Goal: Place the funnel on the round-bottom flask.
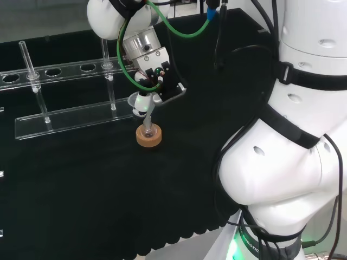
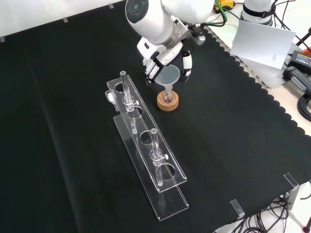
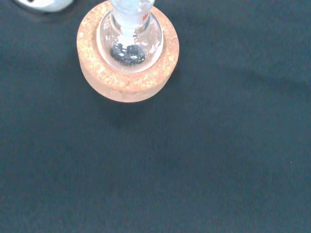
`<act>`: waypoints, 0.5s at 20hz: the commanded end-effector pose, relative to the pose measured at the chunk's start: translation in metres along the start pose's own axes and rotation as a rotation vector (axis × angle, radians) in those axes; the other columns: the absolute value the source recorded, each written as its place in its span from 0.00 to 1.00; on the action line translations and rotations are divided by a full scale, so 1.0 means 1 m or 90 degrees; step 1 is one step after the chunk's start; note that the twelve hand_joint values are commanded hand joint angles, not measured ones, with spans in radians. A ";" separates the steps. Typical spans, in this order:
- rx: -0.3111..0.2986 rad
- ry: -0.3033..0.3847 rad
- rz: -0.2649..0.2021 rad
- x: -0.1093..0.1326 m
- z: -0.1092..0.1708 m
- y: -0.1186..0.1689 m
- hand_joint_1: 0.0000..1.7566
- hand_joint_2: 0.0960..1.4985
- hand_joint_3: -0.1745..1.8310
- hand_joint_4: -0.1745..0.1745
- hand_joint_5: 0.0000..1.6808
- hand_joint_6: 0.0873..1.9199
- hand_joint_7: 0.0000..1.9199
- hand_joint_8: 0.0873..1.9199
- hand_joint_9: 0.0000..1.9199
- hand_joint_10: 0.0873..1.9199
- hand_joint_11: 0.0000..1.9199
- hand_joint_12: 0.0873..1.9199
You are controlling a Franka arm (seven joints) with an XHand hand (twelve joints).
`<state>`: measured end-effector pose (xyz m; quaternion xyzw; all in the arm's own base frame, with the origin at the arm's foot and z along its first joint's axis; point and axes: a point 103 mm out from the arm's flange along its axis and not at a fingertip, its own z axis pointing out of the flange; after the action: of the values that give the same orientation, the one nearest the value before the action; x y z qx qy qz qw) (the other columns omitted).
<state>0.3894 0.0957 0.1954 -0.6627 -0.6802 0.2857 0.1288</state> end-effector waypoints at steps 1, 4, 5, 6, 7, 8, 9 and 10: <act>0.003 0.001 -0.001 -0.003 0.001 -0.003 0.38 0.40 0.33 0.23 0.15 0.00 0.02 0.37 0.20 0.37 0.20 0.69; 0.000 -0.003 0.003 -0.004 0.001 -0.005 0.38 0.40 0.32 0.24 0.14 0.00 0.00 0.28 0.14 0.38 0.17 0.70; 0.001 -0.003 0.003 -0.004 0.001 -0.005 0.38 0.40 0.31 0.24 0.14 0.00 0.00 0.26 0.12 0.39 0.15 0.71; -0.001 -0.005 0.002 -0.004 0.000 -0.006 0.38 0.41 0.31 0.24 0.13 0.00 0.00 0.23 0.10 0.40 0.14 0.71; -0.001 -0.004 0.001 -0.004 -0.001 -0.007 0.37 0.41 0.30 0.24 0.13 0.00 0.00 0.21 0.09 0.40 0.13 0.72; -0.002 -0.002 0.001 -0.004 -0.001 -0.007 0.37 0.41 0.30 0.24 0.13 0.00 0.00 0.20 0.08 0.41 0.12 0.72; -0.002 0.000 0.001 -0.004 -0.002 -0.008 0.37 0.41 0.30 0.24 0.12 0.00 0.00 0.18 0.07 0.41 0.12 0.72; -0.005 0.001 0.002 -0.004 -0.002 -0.009 0.37 0.41 0.29 0.24 0.12 0.00 0.00 0.17 0.06 0.41 0.11 0.72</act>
<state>0.3850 0.0924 0.1994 -0.6629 -0.6796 0.2873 0.1273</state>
